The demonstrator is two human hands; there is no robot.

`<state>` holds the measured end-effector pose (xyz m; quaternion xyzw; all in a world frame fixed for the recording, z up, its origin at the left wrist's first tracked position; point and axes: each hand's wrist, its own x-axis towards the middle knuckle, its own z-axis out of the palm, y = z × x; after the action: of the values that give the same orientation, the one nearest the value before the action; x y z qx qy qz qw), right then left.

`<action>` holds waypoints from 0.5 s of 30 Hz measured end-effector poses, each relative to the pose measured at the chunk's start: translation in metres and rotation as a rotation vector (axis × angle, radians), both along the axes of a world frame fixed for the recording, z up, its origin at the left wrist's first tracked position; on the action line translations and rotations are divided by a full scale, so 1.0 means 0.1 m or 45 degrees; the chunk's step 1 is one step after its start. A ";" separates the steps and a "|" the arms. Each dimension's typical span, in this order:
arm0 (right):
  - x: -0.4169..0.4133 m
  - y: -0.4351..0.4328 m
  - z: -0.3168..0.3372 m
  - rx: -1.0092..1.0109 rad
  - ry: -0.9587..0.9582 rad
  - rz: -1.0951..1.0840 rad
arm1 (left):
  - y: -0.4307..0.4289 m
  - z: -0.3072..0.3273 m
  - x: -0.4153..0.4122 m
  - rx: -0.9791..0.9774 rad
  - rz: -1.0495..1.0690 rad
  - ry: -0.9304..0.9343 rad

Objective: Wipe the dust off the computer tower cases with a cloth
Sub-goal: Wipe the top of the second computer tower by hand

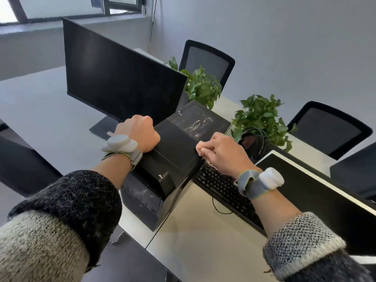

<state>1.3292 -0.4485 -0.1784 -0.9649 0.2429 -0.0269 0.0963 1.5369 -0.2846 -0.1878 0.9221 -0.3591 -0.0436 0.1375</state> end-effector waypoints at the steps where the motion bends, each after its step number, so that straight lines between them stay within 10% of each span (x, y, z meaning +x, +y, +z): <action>1: 0.04 0.01 0.00 -0.012 0.016 -0.007 | 0.02 0.00 0.00 -0.005 -0.009 0.001; 15: 1.57 0.15 0.05 0.050 0.013 -0.049 | 0.01 -0.03 0.00 -0.014 -0.034 -0.072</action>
<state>1.4866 -0.4332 -0.1738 -0.9581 0.2622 -0.0191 0.1133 1.5370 -0.2831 -0.1908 0.9173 -0.3753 -0.0172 0.1319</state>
